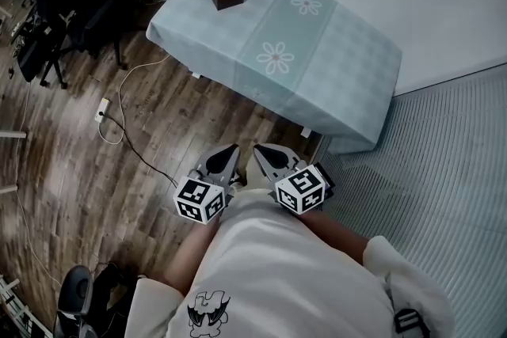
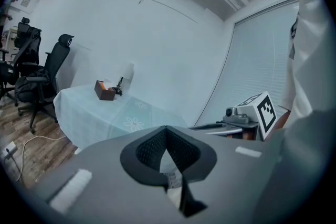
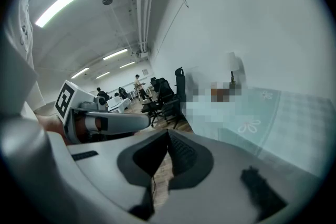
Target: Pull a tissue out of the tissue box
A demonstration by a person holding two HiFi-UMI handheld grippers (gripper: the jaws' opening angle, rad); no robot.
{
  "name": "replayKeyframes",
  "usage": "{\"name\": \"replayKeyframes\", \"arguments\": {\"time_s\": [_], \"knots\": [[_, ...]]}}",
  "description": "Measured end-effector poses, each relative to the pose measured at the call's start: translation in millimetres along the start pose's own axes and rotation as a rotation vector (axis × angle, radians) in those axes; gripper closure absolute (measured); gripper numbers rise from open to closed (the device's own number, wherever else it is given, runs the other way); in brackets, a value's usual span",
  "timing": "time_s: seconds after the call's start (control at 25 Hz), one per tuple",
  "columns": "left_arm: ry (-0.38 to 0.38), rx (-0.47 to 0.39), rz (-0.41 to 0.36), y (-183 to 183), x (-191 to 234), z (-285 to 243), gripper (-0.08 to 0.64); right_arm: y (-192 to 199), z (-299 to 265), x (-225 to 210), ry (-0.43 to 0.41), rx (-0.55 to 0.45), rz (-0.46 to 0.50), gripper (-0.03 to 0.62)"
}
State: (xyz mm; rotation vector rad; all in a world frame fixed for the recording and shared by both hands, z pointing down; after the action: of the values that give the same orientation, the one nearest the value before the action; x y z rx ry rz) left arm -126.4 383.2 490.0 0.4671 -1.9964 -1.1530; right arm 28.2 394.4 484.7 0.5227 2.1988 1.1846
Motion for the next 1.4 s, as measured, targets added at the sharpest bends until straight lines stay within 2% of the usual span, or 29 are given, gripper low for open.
{"name": "replayKeyframes", "arguments": {"time_s": [0.24,0.48,0.72,0.84,0.92,1.0,1.2,1.4], "knots": [[-0.015,0.005,0.034,-13,32,-18,0.554,-17,-28,-26,0.024,0.002,-0.019,0.578],[-0.048,0.033,0.021,-42,85,-75,0.554,-42,-88,-89,-0.005,-0.006,-0.041,0.578],[-0.065,0.042,0.008,-112,133,-159,0.554,-114,-140,-177,-0.016,-0.034,-0.057,0.578],[-0.070,0.043,-0.034,-156,152,-201,0.554,-154,-157,-219,-0.044,-0.039,-0.029,0.578],[-0.083,0.037,-0.062,-180,163,-224,0.554,-171,-169,-244,-0.065,-0.032,-0.006,0.578],[-0.105,0.026,-0.054,-196,175,-241,0.554,-181,-180,-269,-0.070,-0.015,0.005,0.578],[-0.160,0.060,-0.037,-209,200,-261,0.554,-201,-198,-300,-0.064,-0.019,-0.028,0.578],[-0.137,0.091,-0.013,-214,219,-277,0.554,-202,-216,-308,-0.051,-0.013,-0.070,0.578]]}}
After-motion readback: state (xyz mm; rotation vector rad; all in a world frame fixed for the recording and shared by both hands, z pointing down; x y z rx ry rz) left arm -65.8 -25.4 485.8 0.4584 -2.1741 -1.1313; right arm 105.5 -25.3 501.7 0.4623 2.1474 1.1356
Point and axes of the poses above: the fingertips, and each gripper's own axes: z backward along the fingers, x to its left, y out of its underside, the point moved 8 cm from there along z, backward along the fingers
